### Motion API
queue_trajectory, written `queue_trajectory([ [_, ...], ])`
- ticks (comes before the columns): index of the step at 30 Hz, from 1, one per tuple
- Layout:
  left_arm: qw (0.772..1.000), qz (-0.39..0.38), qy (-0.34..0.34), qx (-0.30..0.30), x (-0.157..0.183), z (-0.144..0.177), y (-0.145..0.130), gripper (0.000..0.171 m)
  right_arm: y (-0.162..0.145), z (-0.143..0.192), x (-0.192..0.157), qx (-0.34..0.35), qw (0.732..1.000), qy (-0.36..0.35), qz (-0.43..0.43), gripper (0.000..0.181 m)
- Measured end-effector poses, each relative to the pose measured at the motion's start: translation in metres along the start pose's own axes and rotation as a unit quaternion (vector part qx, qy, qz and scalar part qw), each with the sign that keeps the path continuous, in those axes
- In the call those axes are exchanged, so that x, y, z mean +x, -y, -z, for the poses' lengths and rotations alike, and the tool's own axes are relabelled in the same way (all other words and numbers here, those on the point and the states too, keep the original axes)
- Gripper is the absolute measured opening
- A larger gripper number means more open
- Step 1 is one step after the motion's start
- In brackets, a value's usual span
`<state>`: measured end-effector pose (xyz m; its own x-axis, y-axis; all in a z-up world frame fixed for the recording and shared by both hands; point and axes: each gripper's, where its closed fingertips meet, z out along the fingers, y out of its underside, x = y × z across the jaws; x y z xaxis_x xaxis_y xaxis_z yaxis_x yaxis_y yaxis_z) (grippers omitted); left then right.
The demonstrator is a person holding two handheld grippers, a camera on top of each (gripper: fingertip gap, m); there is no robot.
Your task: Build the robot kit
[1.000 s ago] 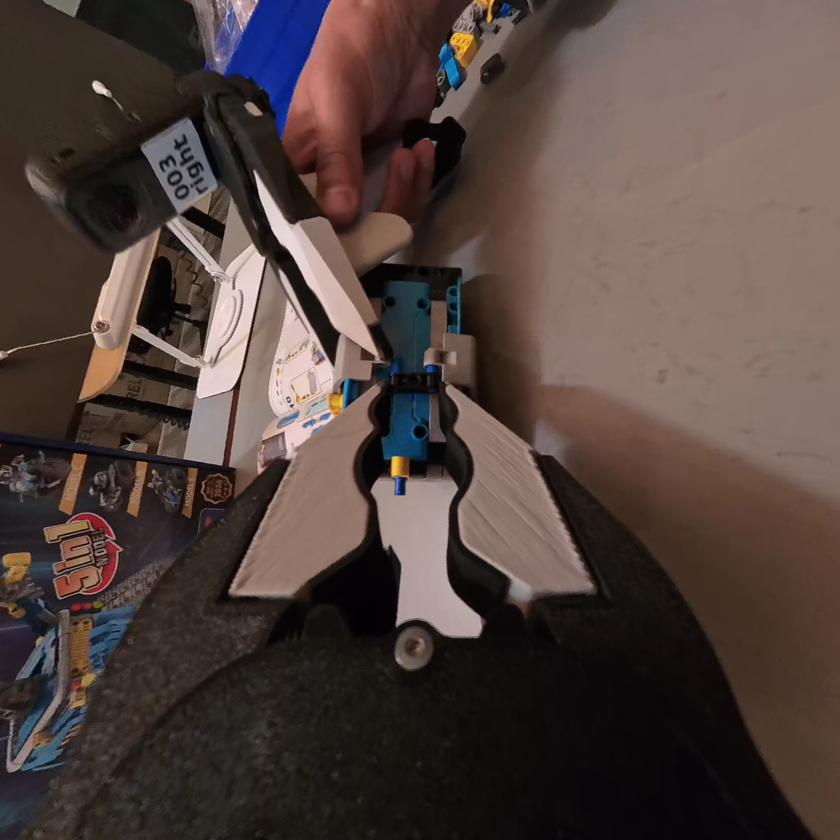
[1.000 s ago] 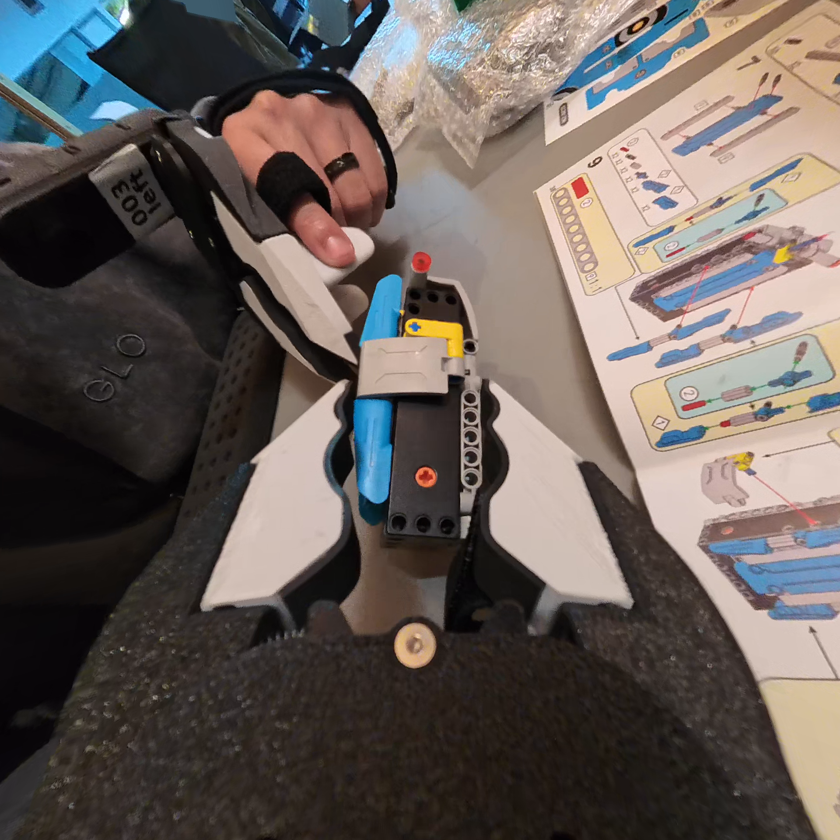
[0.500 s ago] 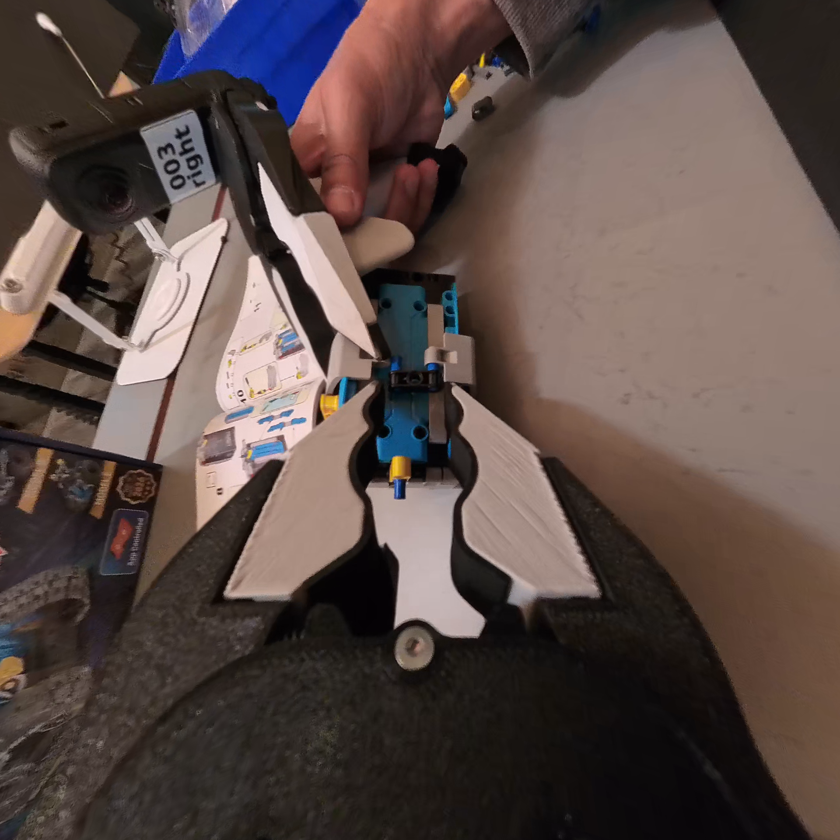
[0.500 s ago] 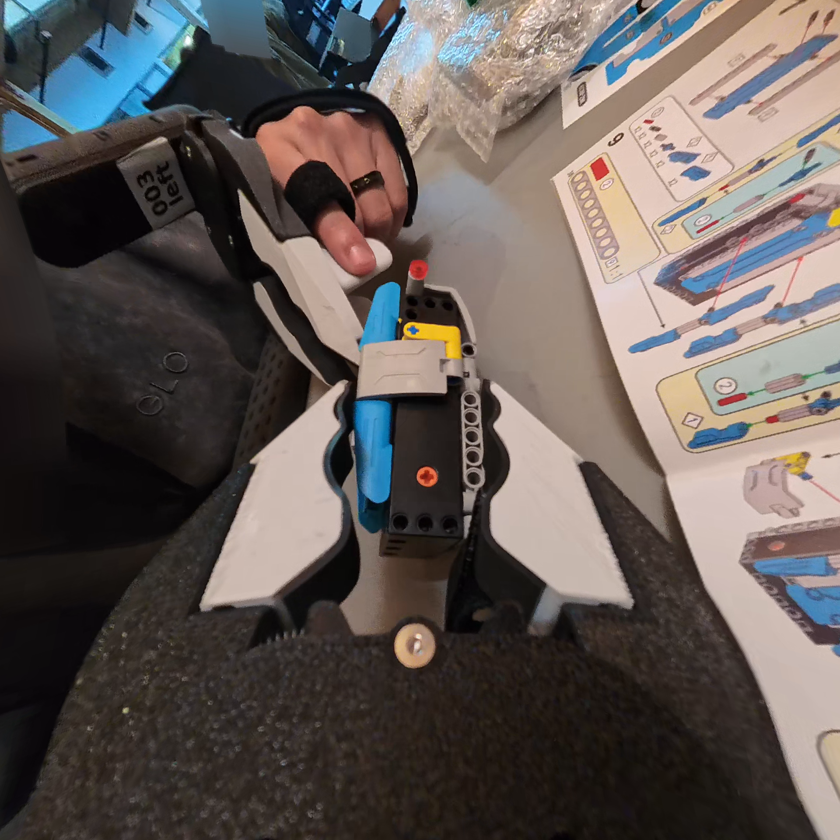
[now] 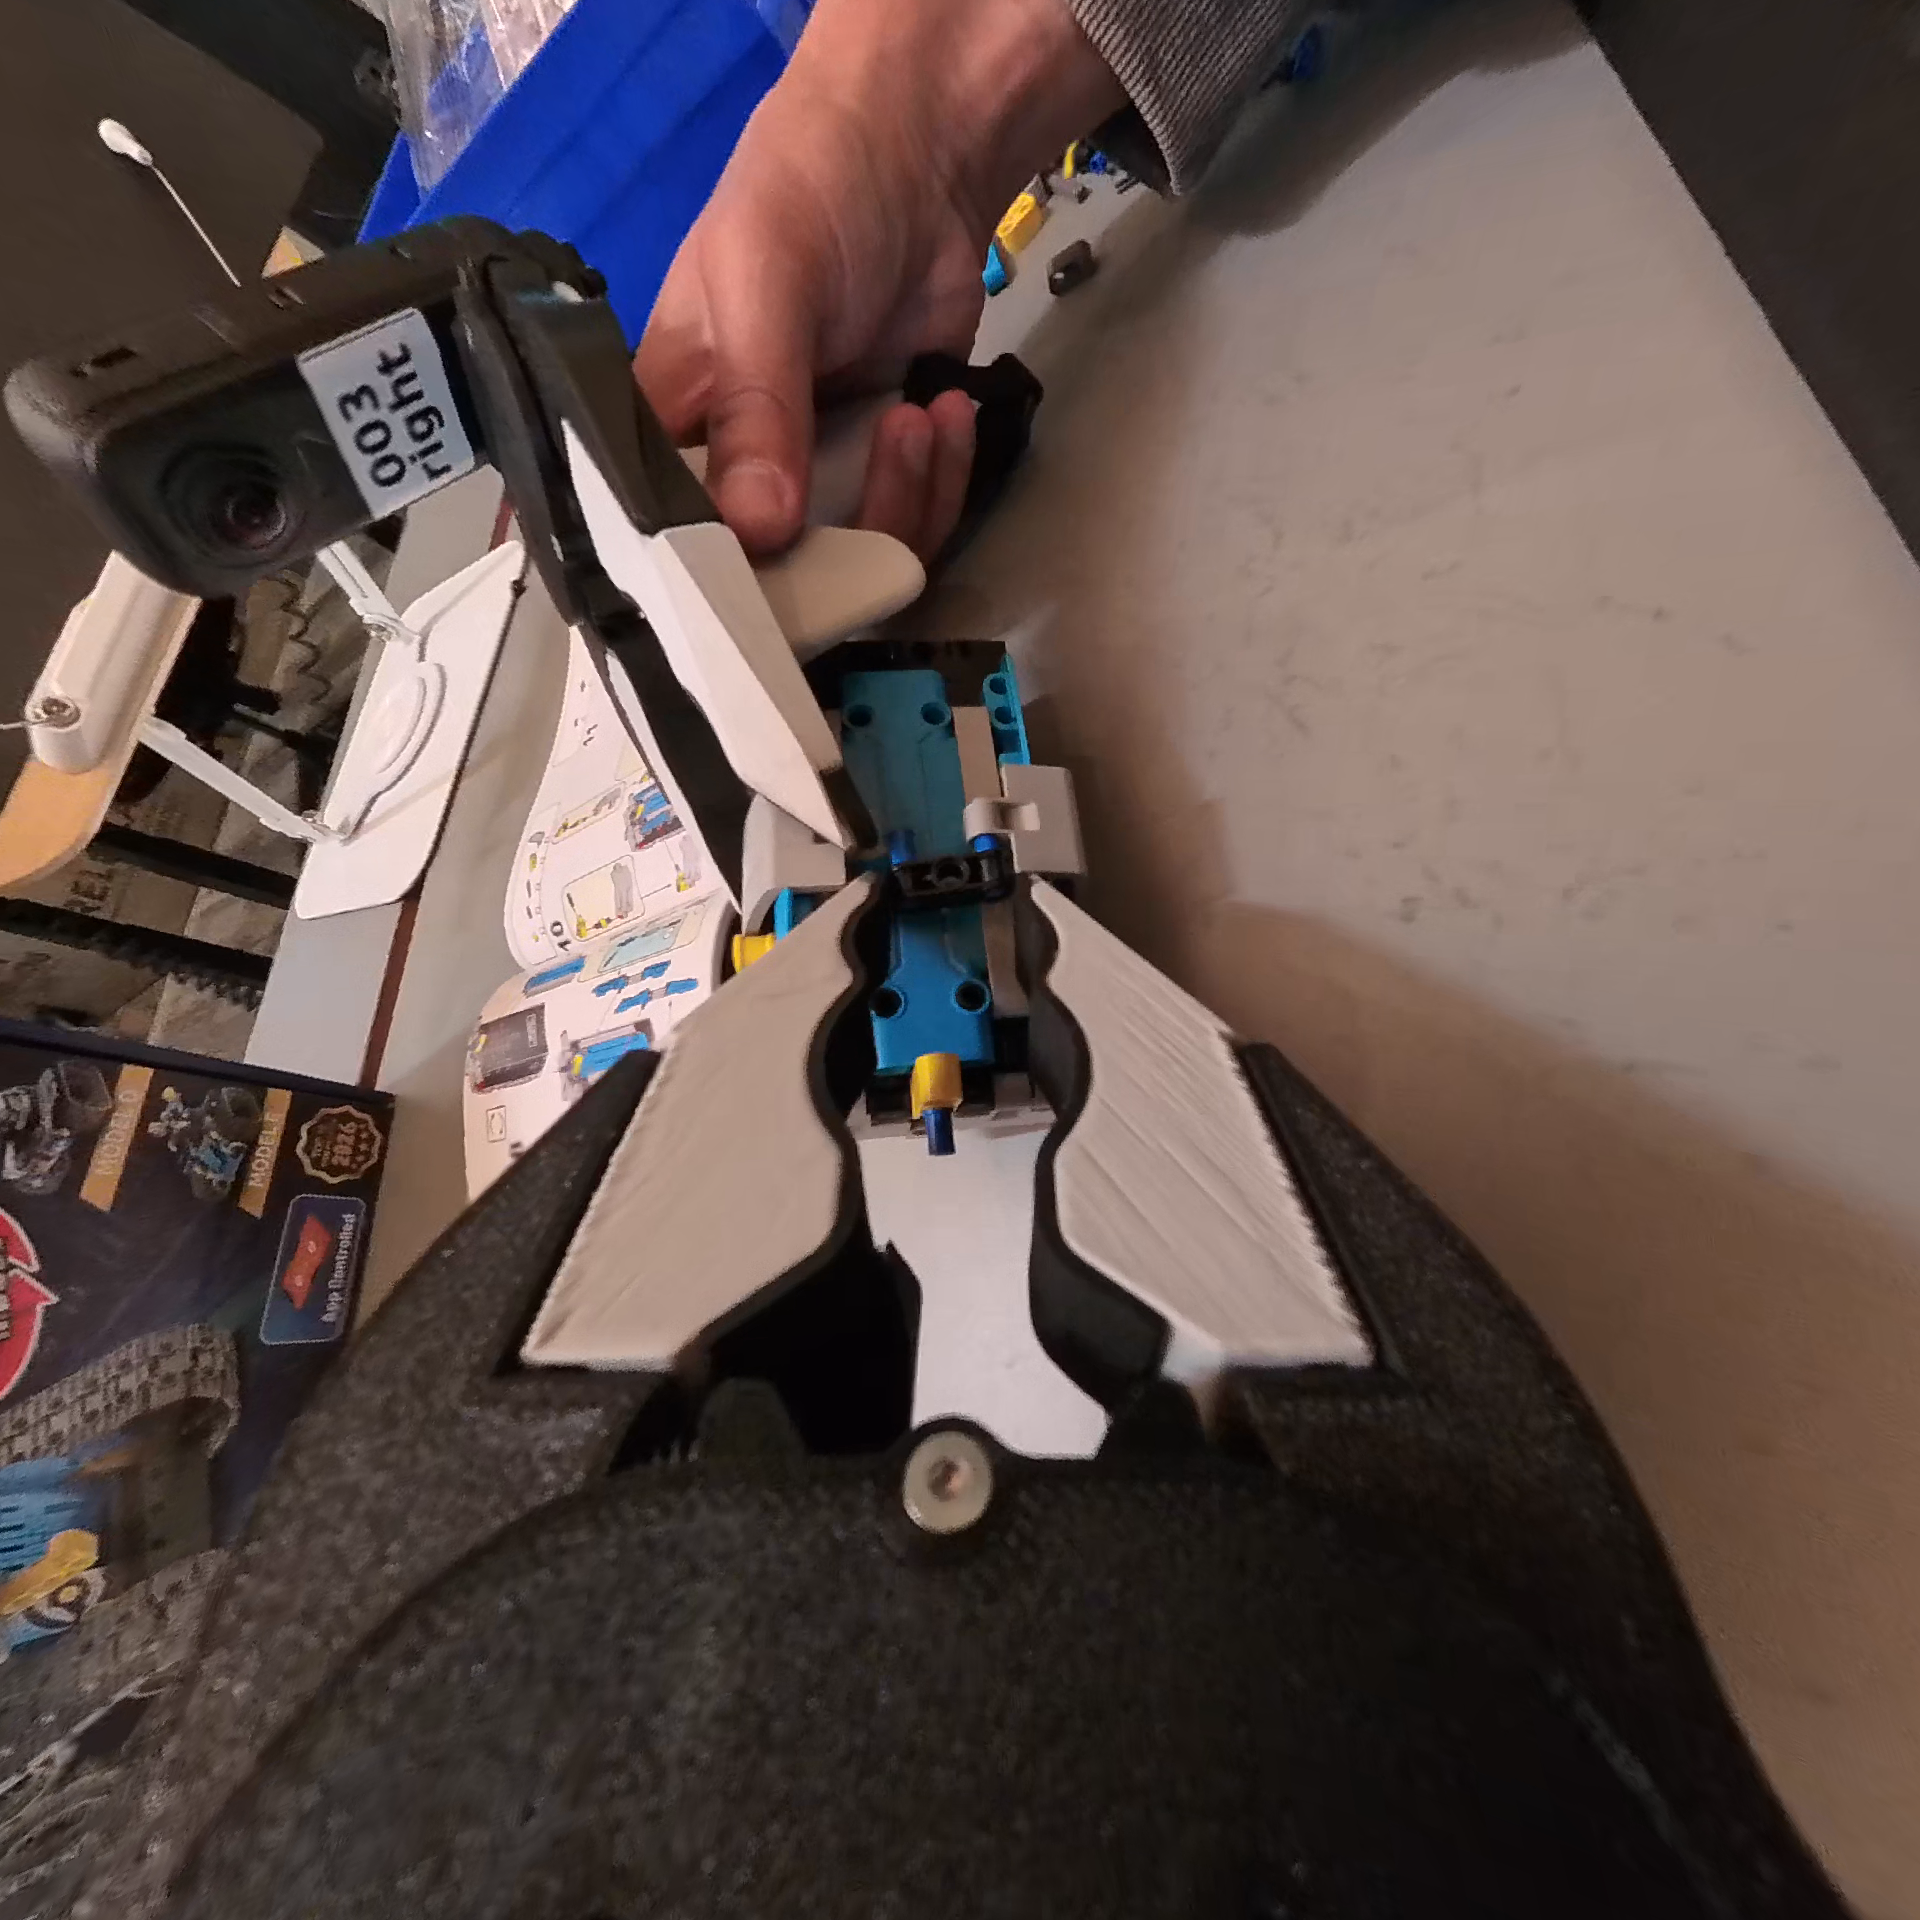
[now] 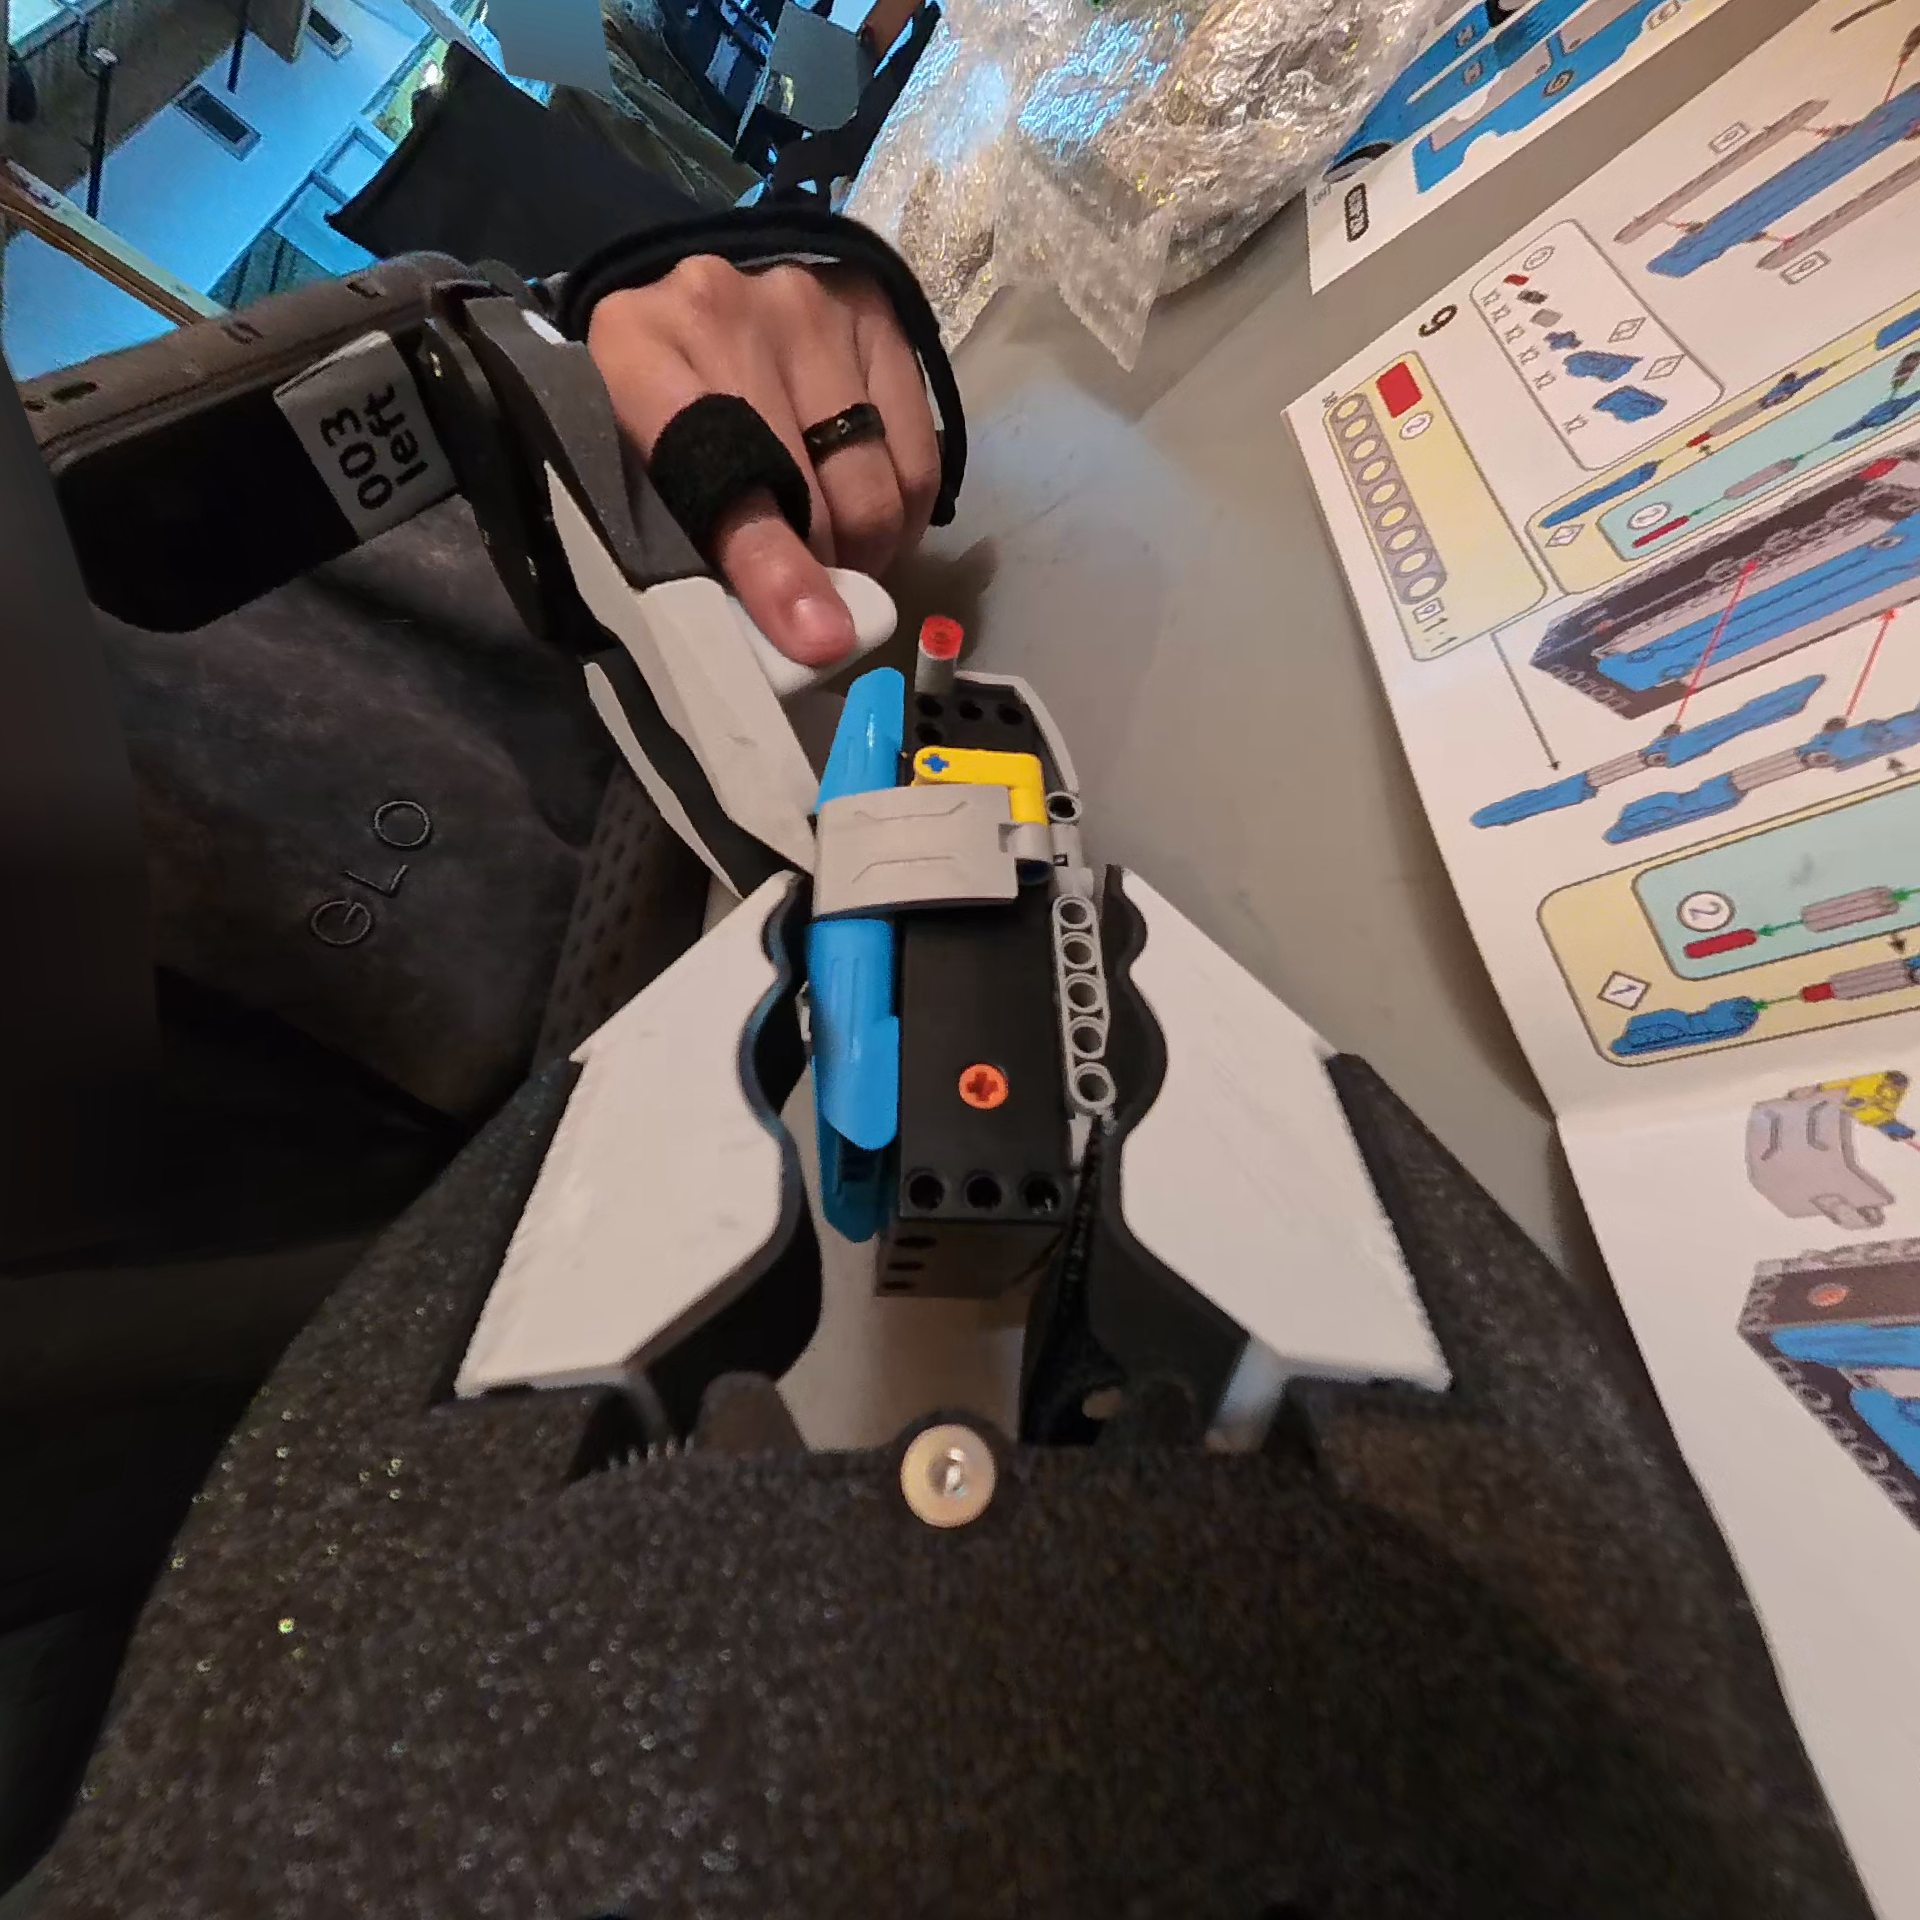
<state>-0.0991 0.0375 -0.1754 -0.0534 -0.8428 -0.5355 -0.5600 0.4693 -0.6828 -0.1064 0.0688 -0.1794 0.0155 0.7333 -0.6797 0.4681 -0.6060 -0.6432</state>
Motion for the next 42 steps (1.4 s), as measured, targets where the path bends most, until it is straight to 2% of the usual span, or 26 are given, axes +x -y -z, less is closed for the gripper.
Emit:
queue_trajectory([
  [8, 0.996, -0.071, 0.045, -0.011, -0.001, 0.001, 0.001, 0.022, -0.005, 0.003, 0.000, -0.013, 1.000, -0.009, 0.014, 0.057],
  [15, 0.995, -0.086, 0.053, -0.017, 0.000, 0.001, 0.001, 0.022, -0.007, 0.006, -0.003, -0.011, 1.000, -0.003, 0.027, 0.059],
  [22, 0.996, -0.078, 0.053, -0.009, -0.001, 0.002, 0.003, 0.022, -0.010, 0.008, -0.003, -0.031, 0.999, -0.011, 0.031, 0.053],
  [42, 0.998, -0.053, 0.045, -0.011, -0.001, 0.002, 0.000, 0.022, -0.017, 0.009, -0.003, -0.063, 0.994, -0.053, 0.068, 0.053],
])
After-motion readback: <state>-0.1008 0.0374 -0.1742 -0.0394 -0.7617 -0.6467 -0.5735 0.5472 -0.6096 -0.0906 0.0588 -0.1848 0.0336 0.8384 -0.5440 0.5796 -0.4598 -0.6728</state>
